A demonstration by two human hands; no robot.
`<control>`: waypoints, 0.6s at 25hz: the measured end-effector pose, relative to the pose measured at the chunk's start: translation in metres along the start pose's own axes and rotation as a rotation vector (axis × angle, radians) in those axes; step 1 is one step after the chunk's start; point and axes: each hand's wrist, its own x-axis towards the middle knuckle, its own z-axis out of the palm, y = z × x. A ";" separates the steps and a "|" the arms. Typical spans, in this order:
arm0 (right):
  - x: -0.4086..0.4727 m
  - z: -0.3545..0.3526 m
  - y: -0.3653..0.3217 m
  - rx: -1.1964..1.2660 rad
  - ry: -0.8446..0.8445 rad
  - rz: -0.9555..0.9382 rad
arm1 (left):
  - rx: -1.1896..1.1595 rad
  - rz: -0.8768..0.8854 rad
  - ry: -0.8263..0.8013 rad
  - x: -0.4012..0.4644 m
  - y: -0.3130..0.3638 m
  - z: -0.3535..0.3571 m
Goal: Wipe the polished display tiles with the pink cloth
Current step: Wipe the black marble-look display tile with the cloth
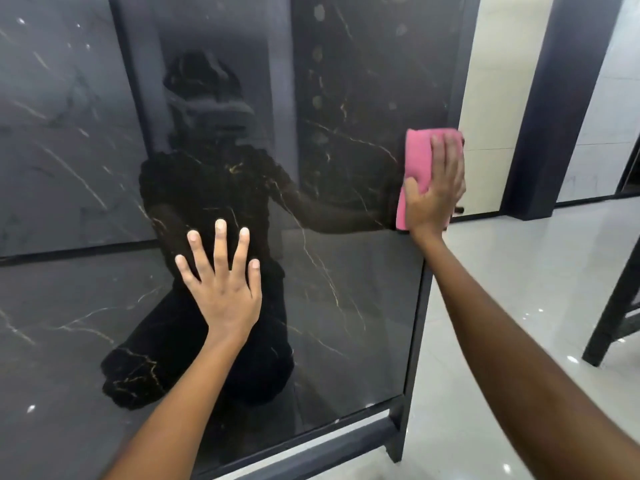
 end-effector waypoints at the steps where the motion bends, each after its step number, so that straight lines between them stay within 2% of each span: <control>1: -0.023 0.000 0.008 -0.006 0.025 0.099 | 0.014 0.009 0.014 0.001 -0.002 0.003; 3: -0.110 -0.003 0.027 -0.040 -0.087 0.161 | 0.006 0.013 0.025 0.003 -0.002 0.004; 6: -0.254 -0.028 0.043 -0.127 -0.471 0.079 | 0.006 0.024 0.020 0.002 -0.001 0.003; 8: -0.254 -0.039 0.047 -0.108 -0.551 -0.047 | 0.000 0.014 0.008 0.004 0.002 0.001; 11: -0.152 -0.021 0.019 -0.069 -0.391 -0.142 | -0.085 -0.001 -0.040 0.006 0.003 -0.009; 13: -0.094 0.002 -0.020 0.010 -0.183 -0.066 | -0.166 0.017 -0.083 -0.010 -0.008 -0.017; 14: -0.090 0.014 -0.040 0.040 -0.124 -0.046 | -0.186 -0.001 -0.107 -0.025 -0.018 -0.021; 15: -0.107 0.023 -0.055 0.034 -0.107 -0.103 | -0.183 -0.039 -0.124 -0.043 -0.029 -0.023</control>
